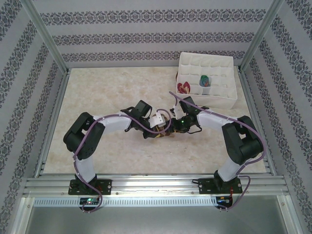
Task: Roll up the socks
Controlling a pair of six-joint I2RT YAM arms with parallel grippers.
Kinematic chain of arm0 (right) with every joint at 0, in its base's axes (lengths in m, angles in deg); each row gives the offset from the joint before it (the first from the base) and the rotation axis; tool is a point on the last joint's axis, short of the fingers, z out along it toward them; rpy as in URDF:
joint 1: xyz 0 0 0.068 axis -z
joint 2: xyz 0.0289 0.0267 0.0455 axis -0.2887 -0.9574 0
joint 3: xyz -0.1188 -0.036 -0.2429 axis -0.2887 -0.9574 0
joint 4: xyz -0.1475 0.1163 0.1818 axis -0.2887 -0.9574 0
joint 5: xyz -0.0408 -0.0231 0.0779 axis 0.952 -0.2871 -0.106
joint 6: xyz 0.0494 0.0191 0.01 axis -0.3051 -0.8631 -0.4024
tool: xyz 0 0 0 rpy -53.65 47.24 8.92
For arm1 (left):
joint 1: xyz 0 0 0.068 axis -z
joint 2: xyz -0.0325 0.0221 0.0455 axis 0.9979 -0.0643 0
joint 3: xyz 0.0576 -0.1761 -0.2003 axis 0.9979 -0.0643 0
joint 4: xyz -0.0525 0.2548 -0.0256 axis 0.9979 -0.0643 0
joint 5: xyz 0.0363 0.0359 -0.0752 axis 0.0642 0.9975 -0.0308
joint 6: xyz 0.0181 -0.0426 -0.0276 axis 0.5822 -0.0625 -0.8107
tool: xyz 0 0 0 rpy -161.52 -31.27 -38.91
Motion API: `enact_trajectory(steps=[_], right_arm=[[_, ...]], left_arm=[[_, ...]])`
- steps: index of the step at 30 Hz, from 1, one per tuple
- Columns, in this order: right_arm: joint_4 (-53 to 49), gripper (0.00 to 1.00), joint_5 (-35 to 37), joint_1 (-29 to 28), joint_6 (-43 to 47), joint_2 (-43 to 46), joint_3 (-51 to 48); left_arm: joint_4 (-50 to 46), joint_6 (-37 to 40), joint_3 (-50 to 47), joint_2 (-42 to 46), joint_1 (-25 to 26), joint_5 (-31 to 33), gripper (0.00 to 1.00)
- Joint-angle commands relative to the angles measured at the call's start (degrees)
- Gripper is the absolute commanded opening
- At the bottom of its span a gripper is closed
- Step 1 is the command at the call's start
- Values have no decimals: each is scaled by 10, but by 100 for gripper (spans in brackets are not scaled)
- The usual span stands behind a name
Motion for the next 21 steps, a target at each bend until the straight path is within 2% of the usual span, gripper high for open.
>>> enact_trajectory(steps=[1,8,14,16,18,21], right_arm=[[9,56,6,5,14,2,-6],[4,55,-3,-7,23,-24,9],[-3,51,5,-11,18,-34,-7],[-2,43,11,-11,13,-32,-15],[0,30,13,-11,9,-33,-21],[4,16,13,-13,3,-39,-24]], left_arm=[[-106,-9,16,-32,-9,-66,0],[-157,2,52,-78,-23,-125,0],[-155,-22,65,-97,-33,-121,0],[-150,-29,65,-98,-34,-107,0],[-149,-30,67,-96,-33,-96,0],[-128,-36,59,-84,-34,-78,5]])
